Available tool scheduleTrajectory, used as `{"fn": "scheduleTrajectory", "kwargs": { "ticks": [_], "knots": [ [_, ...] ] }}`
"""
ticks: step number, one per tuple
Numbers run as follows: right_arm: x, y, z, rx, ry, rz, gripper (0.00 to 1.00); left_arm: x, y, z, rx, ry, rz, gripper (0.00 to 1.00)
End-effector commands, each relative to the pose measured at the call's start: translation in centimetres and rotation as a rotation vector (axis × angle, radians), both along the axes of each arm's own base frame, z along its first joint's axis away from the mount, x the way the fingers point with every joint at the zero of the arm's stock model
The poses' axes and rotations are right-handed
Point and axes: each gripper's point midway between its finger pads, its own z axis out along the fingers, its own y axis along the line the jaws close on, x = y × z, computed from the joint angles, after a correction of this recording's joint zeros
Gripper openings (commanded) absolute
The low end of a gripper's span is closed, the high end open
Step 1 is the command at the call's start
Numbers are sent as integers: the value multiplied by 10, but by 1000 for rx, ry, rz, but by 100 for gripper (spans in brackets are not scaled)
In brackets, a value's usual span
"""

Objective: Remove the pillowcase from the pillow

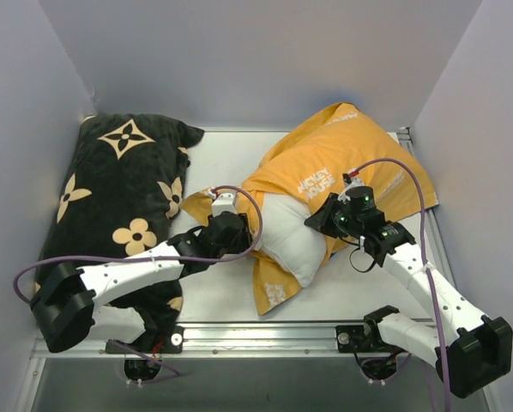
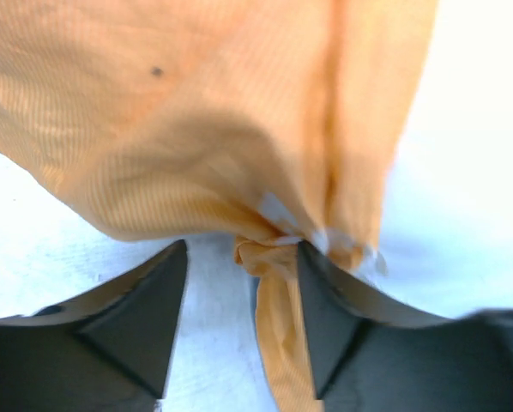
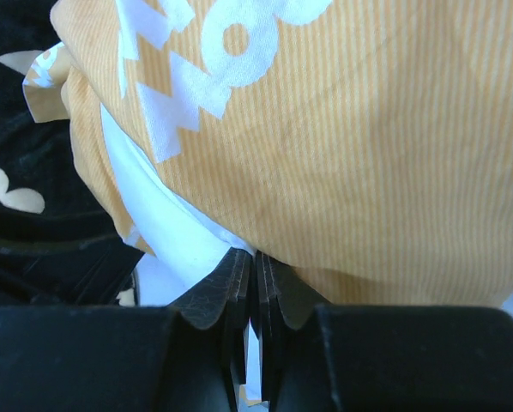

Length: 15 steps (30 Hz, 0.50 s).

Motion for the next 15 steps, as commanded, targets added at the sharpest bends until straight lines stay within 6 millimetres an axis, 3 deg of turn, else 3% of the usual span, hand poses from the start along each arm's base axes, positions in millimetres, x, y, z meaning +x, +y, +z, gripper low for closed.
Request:
{"fn": "scheduleTrajectory", "kwargs": {
  "ticks": [1,5,8,10,13,15],
  "knots": [
    [-1,-1,-7,-50,0,20,0,-4,4,38,33,-82,-21,65],
    [0,3,-4,-64,-5,35,0,2,3,66,74,-142,-25,79],
    [1,2,-1,-90,-17,33,0,11,4,68,159,-165,-16,83],
    [0,4,2,-93,-24,38,0,22,-3,83,165,-203,-20,86],
    [0,5,4,-106,-28,40,0,38,-17,83,196,-208,-66,86],
    [-1,5,4,-110,-23,42,0,47,-22,66,245,-176,-81,86]
  ]
}}
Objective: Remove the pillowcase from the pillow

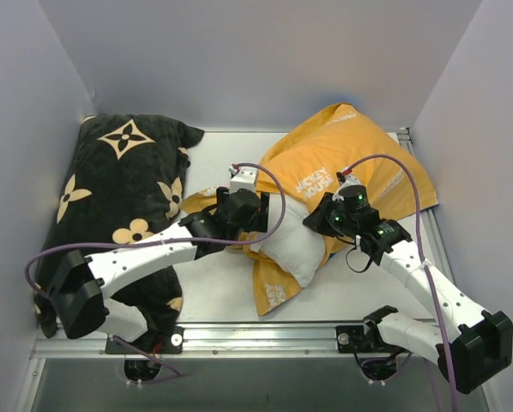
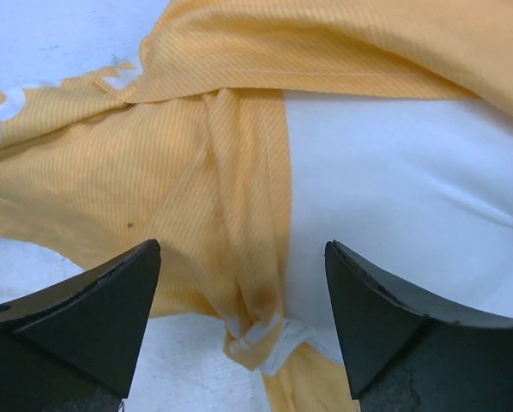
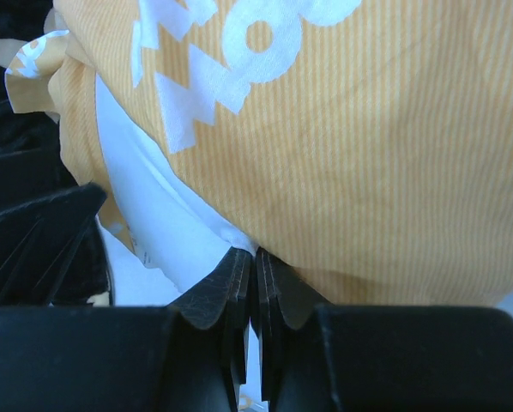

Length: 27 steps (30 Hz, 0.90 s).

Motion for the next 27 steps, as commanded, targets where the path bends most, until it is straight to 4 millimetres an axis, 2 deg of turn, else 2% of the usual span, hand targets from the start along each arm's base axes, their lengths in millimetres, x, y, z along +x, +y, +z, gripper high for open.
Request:
{"fn": "scheduleTrajectory", "kwargs": {
  "ticks": [1,3,7,10,11,13,19,21,25,27],
  "knots": [
    [-3,1,4,-30,11,16,0,26,5,-16,123,18,9,86],
    [-4,1,7,-33,5,17,0,34,13,-22,130,32,40,85],
    [-8,-6,11,-50,-9,4,0,49,36,-26,155,27,109,72],
    [-11,-17,16,-71,-25,-31,0,62,61,-30,165,39,188,45],
    [-12,-21,17,-77,-28,-44,0,68,73,-32,153,46,233,30],
    [-16,-31,22,-81,-41,-67,0,74,87,-31,137,45,285,21],
    [-21,-68,44,-61,-85,-179,0,84,126,-60,111,79,431,10],
    [-20,-76,50,-70,-98,-204,0,82,131,-76,100,101,456,6],
    [-20,-83,61,-60,-119,-230,0,77,129,-117,88,190,447,2],
    [-20,-82,65,-47,-124,-223,0,80,124,-128,59,207,445,0]
  ]
}}
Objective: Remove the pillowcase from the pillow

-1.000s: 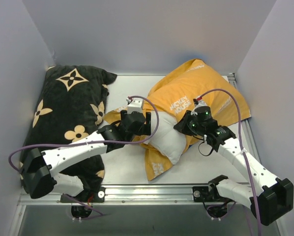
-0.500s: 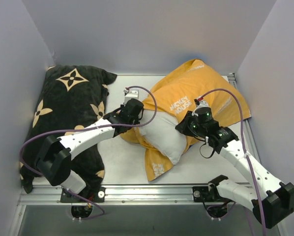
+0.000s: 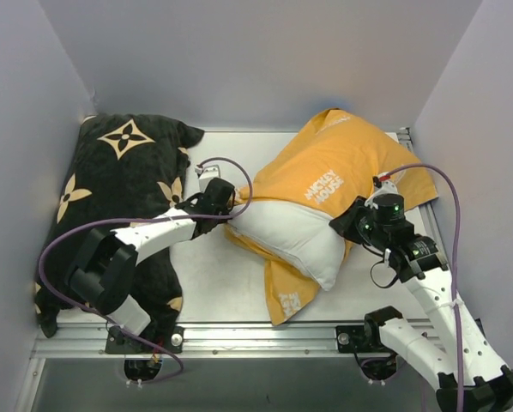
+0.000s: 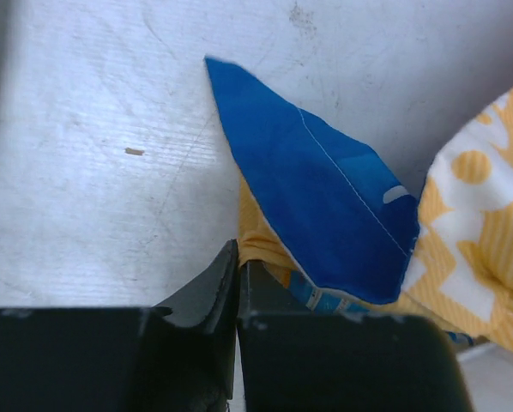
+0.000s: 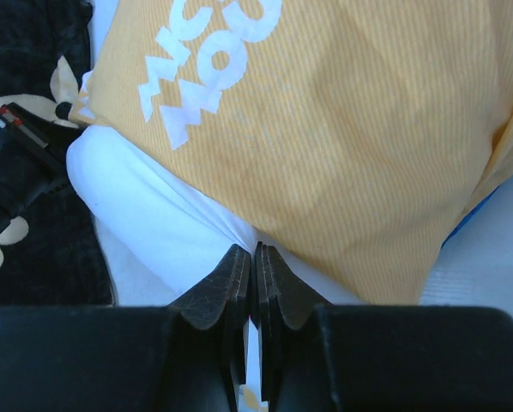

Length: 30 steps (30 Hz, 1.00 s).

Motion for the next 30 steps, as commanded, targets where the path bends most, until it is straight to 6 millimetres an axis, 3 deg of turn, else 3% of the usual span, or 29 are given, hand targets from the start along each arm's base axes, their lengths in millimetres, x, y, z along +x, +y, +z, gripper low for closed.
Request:
{"fn": "scheduleTrajectory", "kwargs": {
  "ticks": [1,3,7,8,12,14,16,17,20,22,23,24,26,28,29,30],
  "knots": [
    [3,-18,31,-33,-75,-59,0,7,31,-34,40,40,100,1],
    [2,-18,41,-21,-102,-59,0,12,24,-35,3,27,83,1],
    [-3,-40,73,-60,-159,-107,0,29,37,-47,-87,62,115,1],
    [-4,-41,88,-48,-184,-108,0,35,40,-44,-114,45,112,1],
    [-11,-32,104,11,-201,-58,0,65,15,-22,-195,-27,11,2],
    [-15,-23,108,44,-199,-15,0,82,3,-6,-215,-57,-28,7],
    [-20,-8,112,92,-188,67,0,90,-10,-11,-235,-36,-66,10],
    [-22,-1,116,121,-191,97,0,104,-19,5,-252,-59,-77,12],
    [-29,21,134,199,-239,202,0,117,-31,-12,-251,26,-87,15],
    [-33,46,138,198,-236,304,0,135,-48,-4,-287,24,-118,20],
    [-28,48,134,161,-234,283,0,138,-54,-3,-301,32,-133,25],
    [-32,65,125,137,-210,344,0,144,-64,13,-337,11,-163,40],
    [-25,75,106,106,-161,348,0,149,-65,31,-345,-23,-176,59],
    [-18,85,98,128,-147,354,0,158,-64,67,-357,-84,-193,76],
    [-12,90,81,123,-111,356,0,157,-62,74,-354,-82,-195,80],
    [-5,94,81,133,-124,352,0,159,-58,89,-355,-103,-192,83]
  ]
}}
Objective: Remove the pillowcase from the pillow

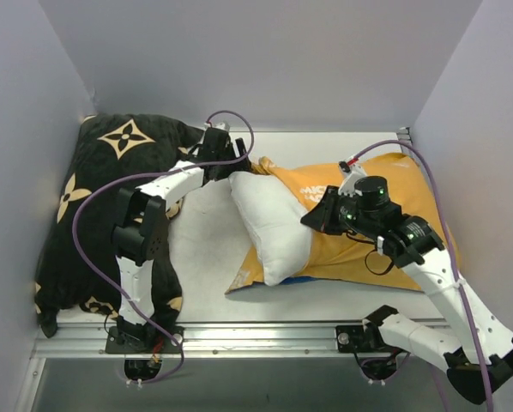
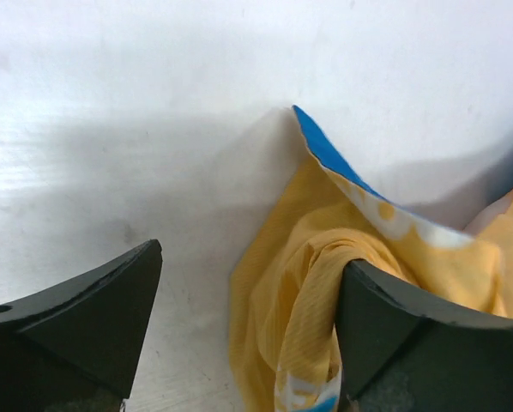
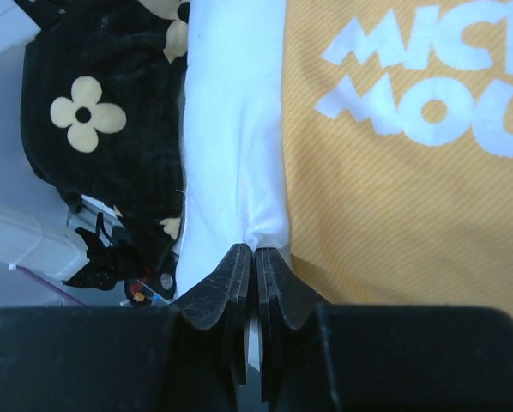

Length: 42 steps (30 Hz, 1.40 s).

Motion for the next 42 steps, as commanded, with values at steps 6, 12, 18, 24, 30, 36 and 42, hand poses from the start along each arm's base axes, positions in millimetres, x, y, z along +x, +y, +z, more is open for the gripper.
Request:
{"fn": "scheduleTrajectory", "kwargs": {
  "ticks": [6,12,18,24,30,36,42],
  "knots": [
    [47,37,-9,105,-31,-9,0,30,53,158,-14,-263,132,98],
    [80,68,-16,170,4,6,0,-19,80,192,10,-286,255,97],
    [118,102,0,233,9,31,0,-103,80,181,-131,-290,258,97],
    [141,126,14,258,10,60,0,-178,71,124,-202,-191,211,97],
    [140,144,11,253,18,80,0,-192,64,113,-337,-186,240,97],
    [143,150,5,239,22,74,0,-201,45,104,-499,-115,261,98],
    [141,159,5,241,26,84,0,-204,44,104,-639,-140,301,97]
  ]
}}
